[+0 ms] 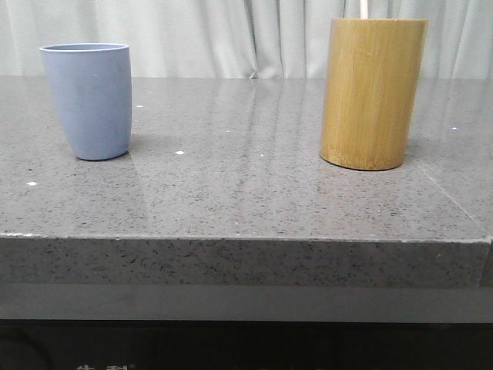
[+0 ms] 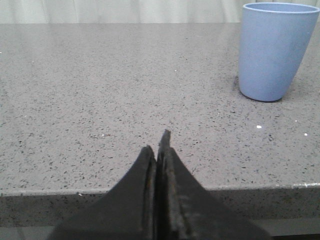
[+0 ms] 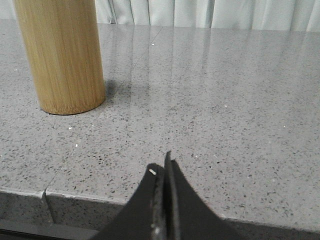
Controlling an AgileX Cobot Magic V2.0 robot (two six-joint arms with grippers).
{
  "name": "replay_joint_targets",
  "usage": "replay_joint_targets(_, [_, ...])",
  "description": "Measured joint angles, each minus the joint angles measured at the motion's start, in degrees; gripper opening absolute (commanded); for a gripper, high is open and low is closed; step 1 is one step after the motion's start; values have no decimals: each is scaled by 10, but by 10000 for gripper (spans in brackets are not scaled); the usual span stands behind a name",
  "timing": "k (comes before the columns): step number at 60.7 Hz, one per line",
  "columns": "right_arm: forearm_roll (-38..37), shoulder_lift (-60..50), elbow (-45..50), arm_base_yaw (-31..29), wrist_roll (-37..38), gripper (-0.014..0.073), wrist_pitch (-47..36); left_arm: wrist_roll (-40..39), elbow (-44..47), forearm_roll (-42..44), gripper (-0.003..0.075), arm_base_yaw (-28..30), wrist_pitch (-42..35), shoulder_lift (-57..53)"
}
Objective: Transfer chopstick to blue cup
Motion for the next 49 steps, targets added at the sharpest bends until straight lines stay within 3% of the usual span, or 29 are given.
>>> replay_joint_targets(38, [0,0,0,0,0,-122,-1,0,0,0,-19,0,0,0])
replay_joint_targets(49, [0,0,0,0,0,-122,-1,0,0,41,-19,0,-23,0])
